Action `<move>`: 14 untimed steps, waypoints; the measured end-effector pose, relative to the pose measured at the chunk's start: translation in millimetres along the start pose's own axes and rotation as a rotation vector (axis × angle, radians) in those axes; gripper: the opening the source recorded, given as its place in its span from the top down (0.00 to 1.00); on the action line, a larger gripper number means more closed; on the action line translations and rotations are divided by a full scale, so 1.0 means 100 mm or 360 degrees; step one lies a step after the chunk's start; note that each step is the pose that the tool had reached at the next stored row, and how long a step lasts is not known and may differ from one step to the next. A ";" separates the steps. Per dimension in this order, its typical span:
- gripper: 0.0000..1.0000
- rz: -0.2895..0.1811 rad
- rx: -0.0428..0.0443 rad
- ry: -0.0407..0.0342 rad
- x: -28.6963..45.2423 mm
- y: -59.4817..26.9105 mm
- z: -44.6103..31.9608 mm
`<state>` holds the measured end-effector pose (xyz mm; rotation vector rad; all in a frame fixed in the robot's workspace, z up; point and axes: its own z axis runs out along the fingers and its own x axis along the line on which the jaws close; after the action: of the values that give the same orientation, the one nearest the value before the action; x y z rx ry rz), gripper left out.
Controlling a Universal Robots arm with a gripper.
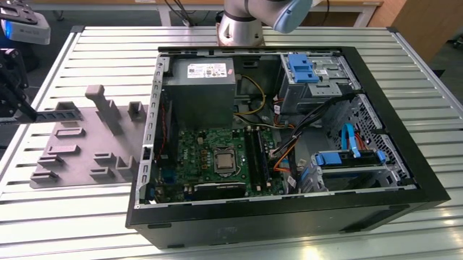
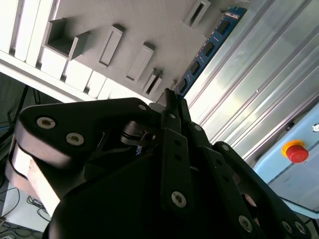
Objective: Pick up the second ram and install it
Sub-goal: 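Pick up the second ram and move it above second insertion slot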
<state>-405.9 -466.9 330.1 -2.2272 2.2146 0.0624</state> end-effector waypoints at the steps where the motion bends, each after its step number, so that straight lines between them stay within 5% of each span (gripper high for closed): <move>1: 0.86 0.0000 0.0000 0.0000 0.000 0.000 -0.008; 14: 0.86 0.0000 0.0005 0.0000 -0.004 0.005 -0.125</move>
<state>-406.1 -466.9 342.6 -2.2258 2.2131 0.0592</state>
